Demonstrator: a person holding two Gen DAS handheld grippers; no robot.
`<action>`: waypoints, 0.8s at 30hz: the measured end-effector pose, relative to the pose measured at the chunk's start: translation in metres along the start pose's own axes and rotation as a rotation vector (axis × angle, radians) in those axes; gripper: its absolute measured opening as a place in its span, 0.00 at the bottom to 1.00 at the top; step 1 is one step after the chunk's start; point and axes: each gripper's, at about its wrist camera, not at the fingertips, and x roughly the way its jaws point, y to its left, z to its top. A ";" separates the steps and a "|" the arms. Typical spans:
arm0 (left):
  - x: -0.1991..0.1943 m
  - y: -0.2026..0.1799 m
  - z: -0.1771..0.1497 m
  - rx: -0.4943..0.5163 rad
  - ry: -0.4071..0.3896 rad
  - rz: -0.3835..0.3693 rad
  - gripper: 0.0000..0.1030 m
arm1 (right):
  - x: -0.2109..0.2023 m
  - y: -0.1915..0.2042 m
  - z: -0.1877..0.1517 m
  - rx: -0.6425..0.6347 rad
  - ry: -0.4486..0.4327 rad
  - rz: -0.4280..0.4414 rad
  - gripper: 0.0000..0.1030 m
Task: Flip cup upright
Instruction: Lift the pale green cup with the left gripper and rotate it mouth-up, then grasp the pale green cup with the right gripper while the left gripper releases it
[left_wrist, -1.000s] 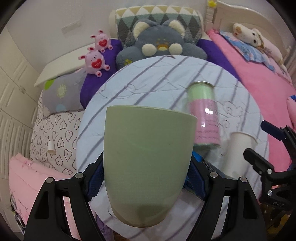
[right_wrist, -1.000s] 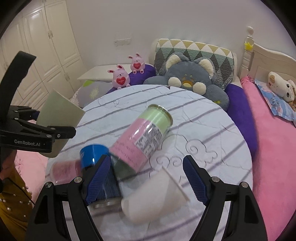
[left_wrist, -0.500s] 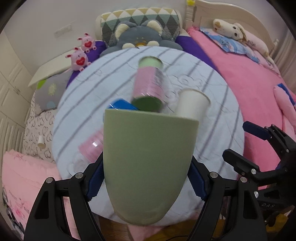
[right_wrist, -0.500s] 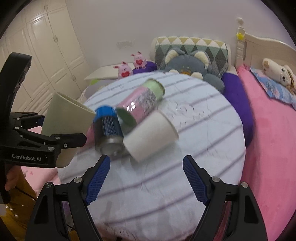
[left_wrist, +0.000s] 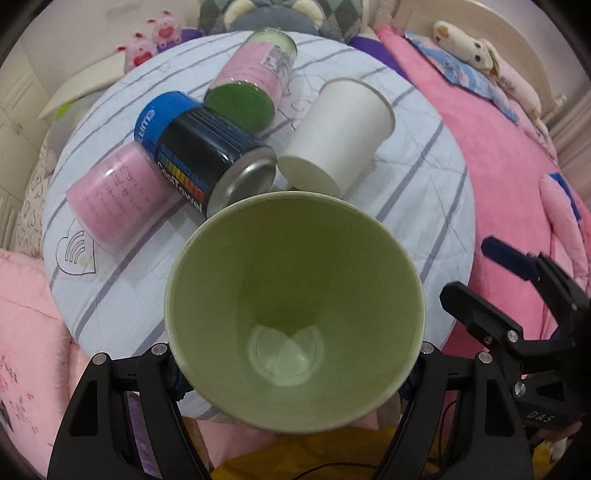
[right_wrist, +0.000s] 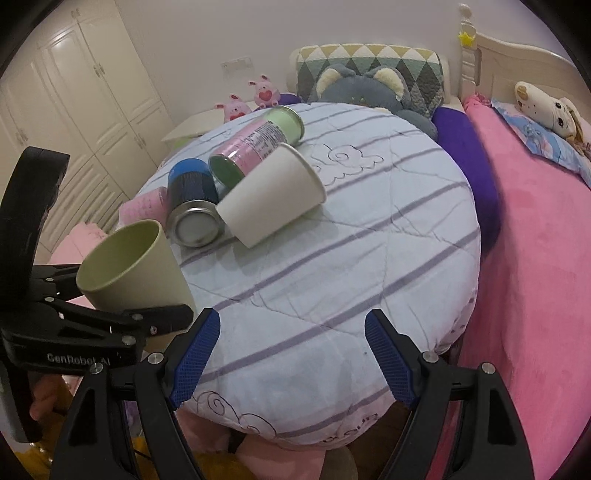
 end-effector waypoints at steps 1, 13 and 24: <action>0.000 0.001 0.002 -0.003 -0.003 0.000 0.77 | 0.000 -0.002 -0.001 0.008 0.000 0.000 0.80; 0.021 0.004 0.018 -0.003 -0.007 0.041 0.80 | 0.007 -0.016 -0.002 0.072 0.030 -0.018 0.80; 0.003 0.002 0.012 0.036 -0.048 0.014 0.85 | -0.007 -0.021 -0.002 0.137 0.004 -0.036 0.80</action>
